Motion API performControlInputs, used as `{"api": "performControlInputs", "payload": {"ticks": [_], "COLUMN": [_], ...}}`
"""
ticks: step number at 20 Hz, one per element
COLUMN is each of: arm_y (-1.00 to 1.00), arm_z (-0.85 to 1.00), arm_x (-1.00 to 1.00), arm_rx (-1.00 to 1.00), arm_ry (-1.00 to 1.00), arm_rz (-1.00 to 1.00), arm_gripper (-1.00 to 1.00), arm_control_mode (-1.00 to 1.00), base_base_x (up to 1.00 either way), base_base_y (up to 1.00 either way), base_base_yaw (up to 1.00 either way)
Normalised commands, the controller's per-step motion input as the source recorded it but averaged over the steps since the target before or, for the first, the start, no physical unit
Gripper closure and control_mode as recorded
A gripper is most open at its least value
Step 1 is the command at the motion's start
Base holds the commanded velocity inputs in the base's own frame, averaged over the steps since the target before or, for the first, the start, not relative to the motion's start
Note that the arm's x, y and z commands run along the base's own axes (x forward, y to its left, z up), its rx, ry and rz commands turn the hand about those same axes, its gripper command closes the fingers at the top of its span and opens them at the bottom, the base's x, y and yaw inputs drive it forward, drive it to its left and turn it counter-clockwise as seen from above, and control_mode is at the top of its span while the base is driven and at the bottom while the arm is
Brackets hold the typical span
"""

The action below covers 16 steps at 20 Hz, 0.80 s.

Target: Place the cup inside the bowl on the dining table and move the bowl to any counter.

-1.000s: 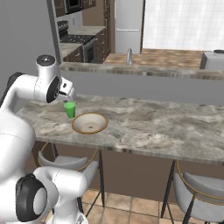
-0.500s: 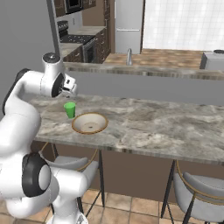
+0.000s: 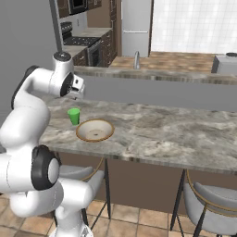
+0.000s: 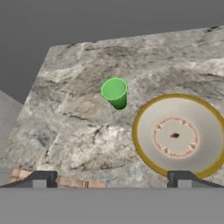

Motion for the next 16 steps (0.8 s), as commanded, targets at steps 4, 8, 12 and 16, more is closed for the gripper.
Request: {"api": "performControlInputs", "payload": {"ticks": [4,8,12,16], "arm_y": [-0.03,0.0,0.0,0.0], "arm_z": [0.0,0.0,0.0,-0.02], "arm_x": [0.11,0.04,0.0,0.0], "arm_rx": [0.0,0.0,0.0,0.0], "arm_ry": [0.0,0.0,0.0,0.0], "arm_rz": [0.08,0.07,0.04,0.03], "arm_gripper": [-1.0,-1.0,-1.0,-1.0], "arm_control_mode": [-1.0,-1.0,-1.0,-1.0], "base_base_x": [0.0,0.0,0.0,0.0], "base_base_y": [0.0,0.0,0.0,0.0], "base_base_yaw": [0.0,0.0,0.0,0.0]}}
